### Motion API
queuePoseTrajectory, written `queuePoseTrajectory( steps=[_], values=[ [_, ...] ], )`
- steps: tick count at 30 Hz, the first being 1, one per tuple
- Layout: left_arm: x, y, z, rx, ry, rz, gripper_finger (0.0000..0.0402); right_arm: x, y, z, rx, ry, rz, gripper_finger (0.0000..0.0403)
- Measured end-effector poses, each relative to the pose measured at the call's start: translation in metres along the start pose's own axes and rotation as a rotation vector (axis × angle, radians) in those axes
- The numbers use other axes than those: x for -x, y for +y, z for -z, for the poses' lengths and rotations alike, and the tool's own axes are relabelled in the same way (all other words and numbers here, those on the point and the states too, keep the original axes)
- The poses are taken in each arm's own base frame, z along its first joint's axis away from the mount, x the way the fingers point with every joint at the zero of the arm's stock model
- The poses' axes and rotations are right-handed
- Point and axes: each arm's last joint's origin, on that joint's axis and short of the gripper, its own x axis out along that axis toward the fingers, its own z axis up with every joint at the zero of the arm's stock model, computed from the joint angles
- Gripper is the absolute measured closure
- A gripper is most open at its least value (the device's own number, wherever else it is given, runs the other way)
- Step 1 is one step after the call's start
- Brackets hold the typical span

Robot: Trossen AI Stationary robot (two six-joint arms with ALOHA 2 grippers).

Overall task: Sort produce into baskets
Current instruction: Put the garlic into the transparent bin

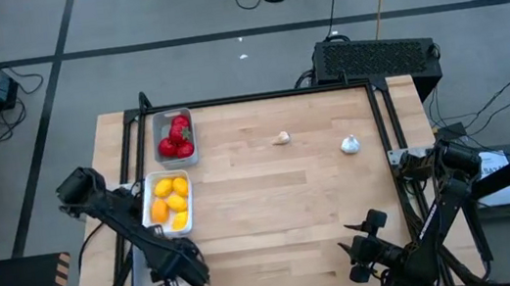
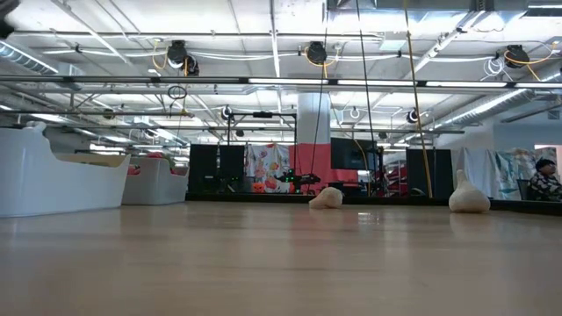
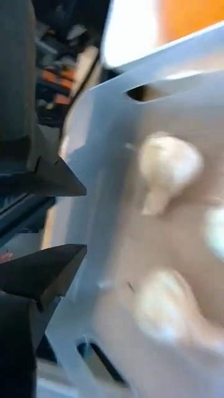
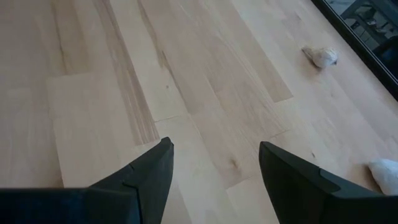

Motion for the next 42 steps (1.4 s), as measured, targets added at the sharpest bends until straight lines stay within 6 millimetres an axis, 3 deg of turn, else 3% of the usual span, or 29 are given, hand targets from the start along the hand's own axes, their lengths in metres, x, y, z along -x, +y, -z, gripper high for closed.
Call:
queuePoseTrajectory(
  steps=[5,11,15,20,24,27,34,42],
  values=[
    [0.035,0.001,-0.013,-0.077,-0.217,0.019,0.0257,0.0,0.0,0.0,0.001,-0.001,0.0,0.0177],
    [0.074,0.014,-0.06,-0.151,-0.779,-0.134,0.0257,-0.001,0.0,-0.003,-0.001,-0.067,0.008,0.0177],
    [0.099,0.046,-0.111,-0.152,-0.986,-0.076,0.0257,-0.004,0.0,-0.006,-0.018,-0.074,0.01,0.0177],
    [0.134,0.11,-0.164,-0.065,-1.289,-0.033,0.0257,-0.006,0.001,-0.007,-0.032,-0.069,0.007,0.0177],
    [0.138,0.157,-0.198,-0.012,-1.388,0.035,0.0241,-0.006,0.002,-0.007,-0.035,-0.068,0.004,0.0177],
    [0.137,0.174,-0.219,0.0,-1.437,0.073,0.0208,-0.006,0.002,-0.007,-0.02,-0.058,0.002,0.0177],
    [0.113,0.179,-0.249,0.066,-1.363,-0.013,0.0137,-0.007,0.002,-0.005,0.011,-0.041,-0.001,0.0177],
    [0.098,0.191,-0.264,0.108,-1.308,-0.029,0.0127,-0.007,0.003,-0.005,0.01,-0.043,-0.006,0.0177]
  ],
)
